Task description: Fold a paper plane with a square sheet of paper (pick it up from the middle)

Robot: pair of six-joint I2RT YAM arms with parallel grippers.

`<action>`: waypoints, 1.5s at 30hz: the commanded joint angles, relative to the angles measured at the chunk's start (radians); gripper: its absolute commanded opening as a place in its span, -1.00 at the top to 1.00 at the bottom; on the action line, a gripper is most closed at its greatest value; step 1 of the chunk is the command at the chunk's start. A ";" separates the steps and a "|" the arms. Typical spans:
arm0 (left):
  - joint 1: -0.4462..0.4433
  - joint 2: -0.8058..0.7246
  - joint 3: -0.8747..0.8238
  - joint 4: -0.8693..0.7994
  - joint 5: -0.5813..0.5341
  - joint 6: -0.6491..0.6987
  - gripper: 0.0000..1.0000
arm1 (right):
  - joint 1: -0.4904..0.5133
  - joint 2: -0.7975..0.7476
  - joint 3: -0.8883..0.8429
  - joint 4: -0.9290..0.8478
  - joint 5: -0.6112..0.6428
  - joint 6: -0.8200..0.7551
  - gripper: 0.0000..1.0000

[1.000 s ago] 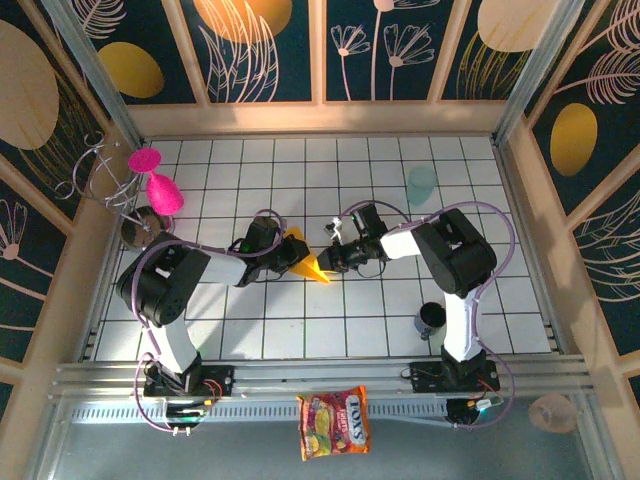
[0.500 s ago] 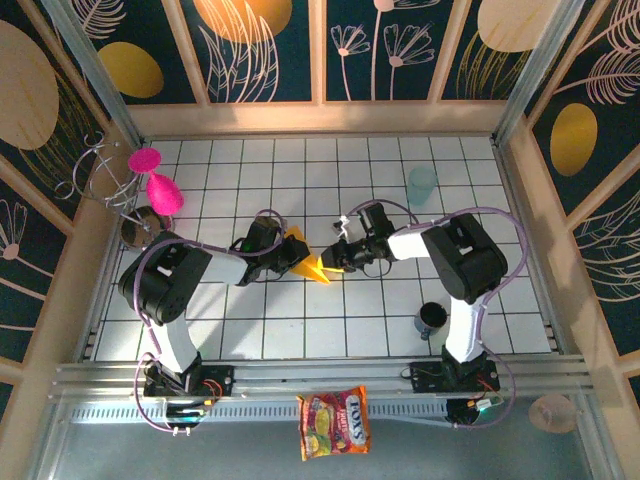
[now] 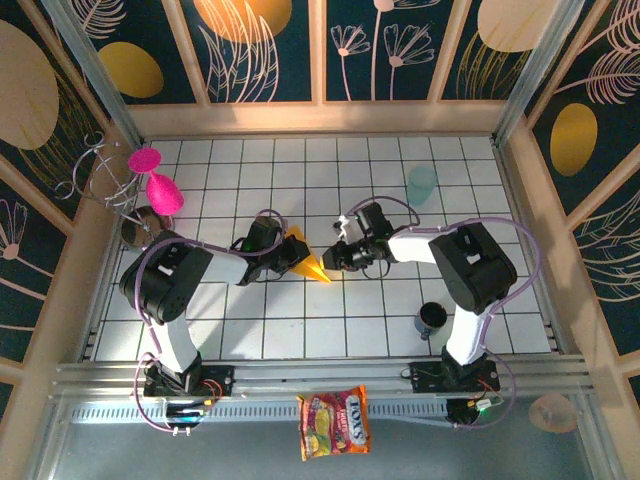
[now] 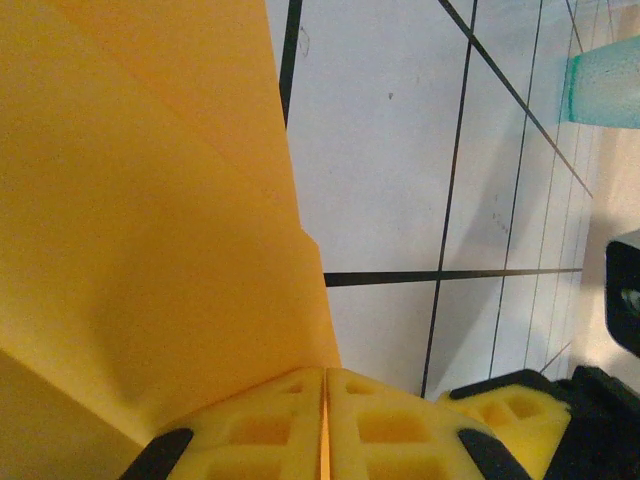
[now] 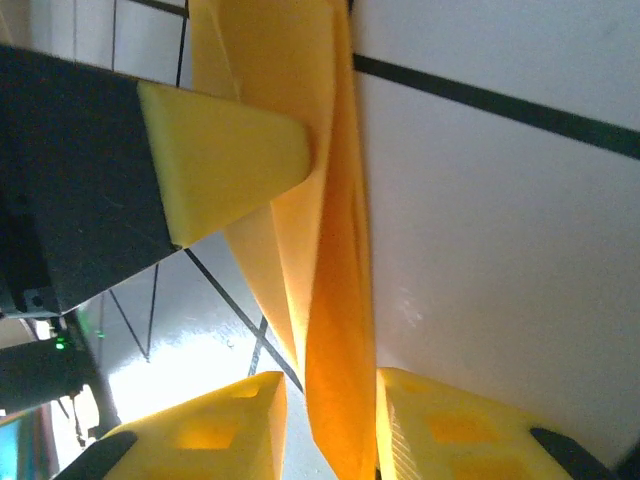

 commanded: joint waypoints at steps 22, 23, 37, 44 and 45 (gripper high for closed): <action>0.006 0.019 0.036 -0.039 0.008 0.030 0.77 | 0.048 0.059 0.065 -0.122 0.177 -0.077 0.49; 0.006 0.019 0.038 -0.040 0.008 0.030 0.77 | 0.050 0.062 0.067 -0.128 0.182 -0.077 0.50; 0.011 0.032 0.042 -0.048 0.003 0.031 0.78 | 0.080 0.114 0.102 -0.180 0.258 -0.077 0.58; 0.012 0.043 0.040 -0.048 0.003 0.031 0.78 | 0.094 0.126 0.112 -0.193 0.273 -0.076 0.59; 0.012 0.044 0.039 -0.050 0.002 0.029 0.78 | 0.095 0.125 0.111 -0.193 0.273 -0.076 0.59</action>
